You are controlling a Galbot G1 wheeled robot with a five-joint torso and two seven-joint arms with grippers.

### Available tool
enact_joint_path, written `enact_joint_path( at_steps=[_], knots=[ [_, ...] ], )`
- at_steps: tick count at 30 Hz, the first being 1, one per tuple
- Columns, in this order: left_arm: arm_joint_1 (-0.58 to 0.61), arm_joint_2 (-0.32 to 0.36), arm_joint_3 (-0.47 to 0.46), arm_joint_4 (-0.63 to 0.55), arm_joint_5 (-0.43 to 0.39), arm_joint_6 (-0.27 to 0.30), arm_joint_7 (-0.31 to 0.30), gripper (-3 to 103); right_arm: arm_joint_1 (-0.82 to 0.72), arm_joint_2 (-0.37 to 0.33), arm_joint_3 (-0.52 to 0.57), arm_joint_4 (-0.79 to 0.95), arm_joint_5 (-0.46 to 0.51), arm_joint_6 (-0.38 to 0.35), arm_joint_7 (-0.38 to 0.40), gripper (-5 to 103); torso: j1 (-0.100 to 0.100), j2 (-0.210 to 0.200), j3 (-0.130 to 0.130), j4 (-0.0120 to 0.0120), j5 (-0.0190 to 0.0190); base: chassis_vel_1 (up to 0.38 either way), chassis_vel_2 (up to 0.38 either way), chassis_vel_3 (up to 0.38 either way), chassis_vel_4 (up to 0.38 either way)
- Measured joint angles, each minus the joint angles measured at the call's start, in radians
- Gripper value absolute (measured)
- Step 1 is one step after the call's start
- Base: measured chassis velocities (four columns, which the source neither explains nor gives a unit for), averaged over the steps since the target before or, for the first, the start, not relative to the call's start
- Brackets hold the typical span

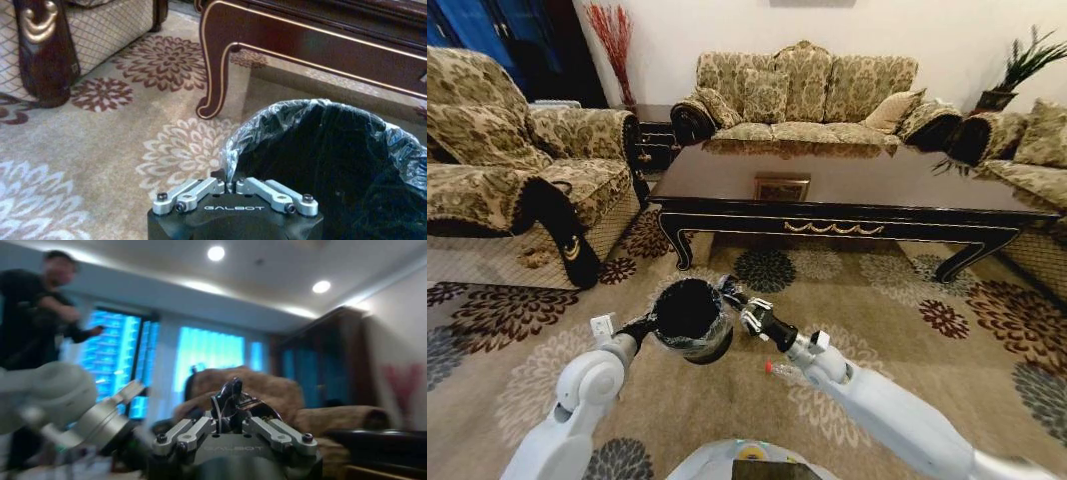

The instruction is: Move to the front of the table and pick up the trash from the floor, then place it into the trash bin.

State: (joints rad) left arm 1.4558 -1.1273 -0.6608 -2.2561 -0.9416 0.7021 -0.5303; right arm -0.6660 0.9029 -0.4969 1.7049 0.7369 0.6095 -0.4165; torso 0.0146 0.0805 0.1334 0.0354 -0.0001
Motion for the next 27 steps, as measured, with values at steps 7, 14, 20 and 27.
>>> enact_joint_path(
  at_steps=[7,14,20,27],
  knots=[
    [0.006,-0.018,-0.01,-0.008,0.007,-0.002,0.002,3,0.092,0.034,-0.138,-0.056,0.022,-0.002,-0.047,14,0.0,0.0,0.0,-0.0006,0.0001,0.0,0.0,0.0,0.0],
    [0.016,-0.029,-0.023,-0.03,0.009,-0.003,0.003,3,0.12,0.07,-0.184,-0.127,-0.002,-0.004,-0.029,14,0.0,0.0,0.0,-0.0005,0.0001,0.0,0.0,0.0,0.0],
    [0.021,-0.029,-0.028,-0.035,0.008,-0.003,0.004,3,0.123,0.062,-0.169,-0.119,0.001,-0.005,-0.025,36,0.0,0.0,0.0,-0.0005,0.0001,0.0,0.0,0.0,0.0],
    [0.022,-0.029,-0.032,-0.035,0.008,-0.004,0.004,3,0.119,0.031,-0.118,-0.076,0.022,-0.01,-0.003,57,0.0,0.0,0.0,-0.0005,0.0003,0.0,0.0,0.0,0.0]
  ],
)
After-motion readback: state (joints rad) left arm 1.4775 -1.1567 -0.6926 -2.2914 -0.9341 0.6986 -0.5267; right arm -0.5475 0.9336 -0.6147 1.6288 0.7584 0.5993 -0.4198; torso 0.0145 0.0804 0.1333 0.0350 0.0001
